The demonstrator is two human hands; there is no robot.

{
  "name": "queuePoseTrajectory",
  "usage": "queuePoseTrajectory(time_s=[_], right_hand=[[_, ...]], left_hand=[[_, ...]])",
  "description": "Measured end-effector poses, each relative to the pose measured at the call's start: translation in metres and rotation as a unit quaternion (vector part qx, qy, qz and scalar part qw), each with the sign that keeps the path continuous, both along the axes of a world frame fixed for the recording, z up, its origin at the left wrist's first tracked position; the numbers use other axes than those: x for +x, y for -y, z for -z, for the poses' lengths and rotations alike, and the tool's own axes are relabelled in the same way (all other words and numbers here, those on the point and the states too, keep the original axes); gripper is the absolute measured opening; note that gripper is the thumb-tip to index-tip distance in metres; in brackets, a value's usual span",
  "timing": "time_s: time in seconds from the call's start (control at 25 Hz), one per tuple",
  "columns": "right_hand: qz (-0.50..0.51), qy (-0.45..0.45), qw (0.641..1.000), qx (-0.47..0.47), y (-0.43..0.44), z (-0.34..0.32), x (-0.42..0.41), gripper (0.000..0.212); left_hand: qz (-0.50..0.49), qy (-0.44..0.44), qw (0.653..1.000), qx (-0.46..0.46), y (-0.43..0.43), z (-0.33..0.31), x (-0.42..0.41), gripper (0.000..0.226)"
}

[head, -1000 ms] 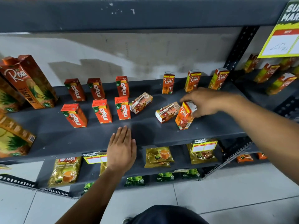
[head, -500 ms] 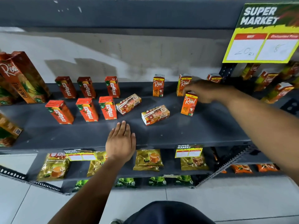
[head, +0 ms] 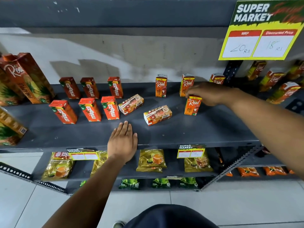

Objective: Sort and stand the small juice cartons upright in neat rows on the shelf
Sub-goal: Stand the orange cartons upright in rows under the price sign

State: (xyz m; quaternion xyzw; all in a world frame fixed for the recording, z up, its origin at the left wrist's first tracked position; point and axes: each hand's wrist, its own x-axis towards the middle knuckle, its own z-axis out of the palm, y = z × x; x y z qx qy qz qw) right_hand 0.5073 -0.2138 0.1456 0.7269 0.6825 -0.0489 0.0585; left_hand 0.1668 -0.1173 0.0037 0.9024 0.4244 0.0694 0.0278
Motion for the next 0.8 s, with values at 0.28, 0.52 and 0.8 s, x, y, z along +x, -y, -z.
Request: queuePoseTrajectory(time_s=[0.28, 0.52, 0.8], right_hand=[[0.124, 0.003, 0.992, -0.018, -0.01, -0.005, 0.0, 0.071], [0.106, -0.019, 0.994, -0.019, -0.013, -0.004, -0.013, 0.06], [0.135, -0.031, 0.989, -0.046, -0.013, -0.008, -0.01, 0.072]], left_hand=[[0.0, 0.003, 1.0, -0.006, 0.0, 0.0, -0.001, 0.057], [0.005, 0.001, 1.0, -0.009, -0.002, 0.001, -0.001, 0.058], [0.007, 0.005, 1.0, -0.009, -0.002, 0.001, 0.0, 0.058]])
